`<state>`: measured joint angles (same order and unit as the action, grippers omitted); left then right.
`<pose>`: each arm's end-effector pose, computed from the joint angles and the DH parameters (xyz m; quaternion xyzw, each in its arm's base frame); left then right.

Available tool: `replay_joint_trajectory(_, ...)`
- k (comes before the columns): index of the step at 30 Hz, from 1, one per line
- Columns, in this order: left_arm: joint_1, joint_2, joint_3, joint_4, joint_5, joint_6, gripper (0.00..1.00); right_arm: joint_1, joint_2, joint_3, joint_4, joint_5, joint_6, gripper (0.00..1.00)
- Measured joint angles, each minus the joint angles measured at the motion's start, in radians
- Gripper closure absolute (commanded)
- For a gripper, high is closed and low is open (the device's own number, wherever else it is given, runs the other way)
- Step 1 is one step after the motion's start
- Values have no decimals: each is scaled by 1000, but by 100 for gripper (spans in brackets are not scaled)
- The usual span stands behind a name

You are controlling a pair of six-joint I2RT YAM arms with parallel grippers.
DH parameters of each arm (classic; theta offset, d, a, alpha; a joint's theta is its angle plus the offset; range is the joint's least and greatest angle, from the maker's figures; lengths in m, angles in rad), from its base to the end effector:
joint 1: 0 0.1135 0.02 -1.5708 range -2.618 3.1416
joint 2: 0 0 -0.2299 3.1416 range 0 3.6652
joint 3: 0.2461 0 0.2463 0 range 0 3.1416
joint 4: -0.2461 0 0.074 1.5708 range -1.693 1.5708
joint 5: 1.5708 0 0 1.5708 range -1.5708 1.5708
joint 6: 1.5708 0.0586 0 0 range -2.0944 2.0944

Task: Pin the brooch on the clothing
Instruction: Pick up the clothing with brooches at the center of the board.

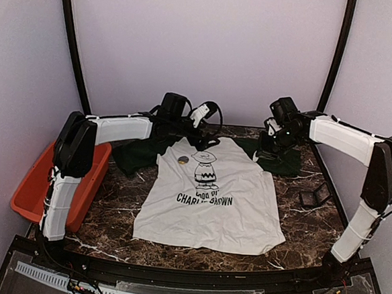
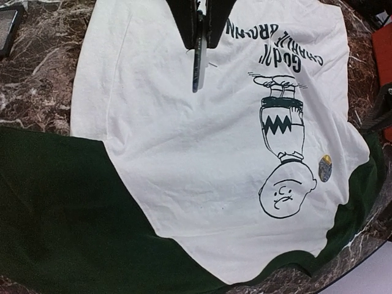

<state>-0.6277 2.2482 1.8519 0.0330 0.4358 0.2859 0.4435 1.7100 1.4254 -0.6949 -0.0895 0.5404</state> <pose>0.4116 -0.3292 0.2106 0.4647 0.6672 -0.2696 0.5160 0.3336 0.1643 0.2218 0.0333 0.9552 0.1752 0.2363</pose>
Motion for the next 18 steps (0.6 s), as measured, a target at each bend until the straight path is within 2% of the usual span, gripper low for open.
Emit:
replay_joint_trajectory(5,-38,132,127,-77,39,36,3,-58,-5,-9,-20,-58,17,100)
replay_joint_trajectory(10,-74,261,270,-145,66,24,8,-62,-39,-26,-35,-79,23,100)
replay_joint_trajectory(13,-79,340,374,-174,96,-28,11,-62,-61,-28,-40,-88,25,100)
replay_joint_trajectory(18,-75,412,435,-174,98,-151,13,-62,-86,-48,-39,-102,37,100)
